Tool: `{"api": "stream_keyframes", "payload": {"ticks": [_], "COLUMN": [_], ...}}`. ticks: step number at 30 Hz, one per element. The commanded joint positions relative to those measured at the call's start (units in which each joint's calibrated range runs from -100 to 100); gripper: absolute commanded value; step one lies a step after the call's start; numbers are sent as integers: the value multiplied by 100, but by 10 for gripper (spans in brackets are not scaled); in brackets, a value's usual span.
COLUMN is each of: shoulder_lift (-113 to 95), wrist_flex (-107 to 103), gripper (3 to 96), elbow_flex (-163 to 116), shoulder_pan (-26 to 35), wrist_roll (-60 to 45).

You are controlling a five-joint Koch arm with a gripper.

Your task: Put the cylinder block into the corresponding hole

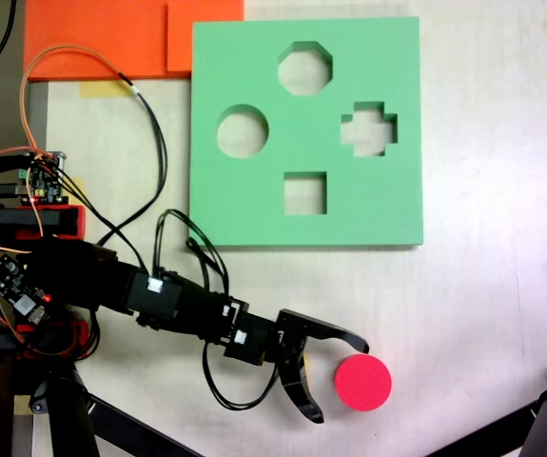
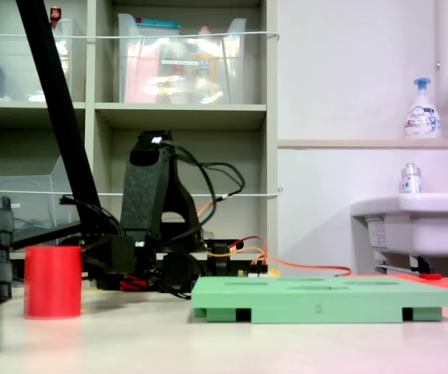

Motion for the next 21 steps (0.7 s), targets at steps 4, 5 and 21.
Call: {"api": "stream_keyframes", "payload": {"ticks": [4,5,21], "shoulder_lift": [470,498,749], "wrist_flex": [676,590,-470], "gripper": [707,706,701], "elbow_flex": [846,926,1524], "shoulder_pan": [-34,-34,-39], "wrist_roll": [63,73,142]}}
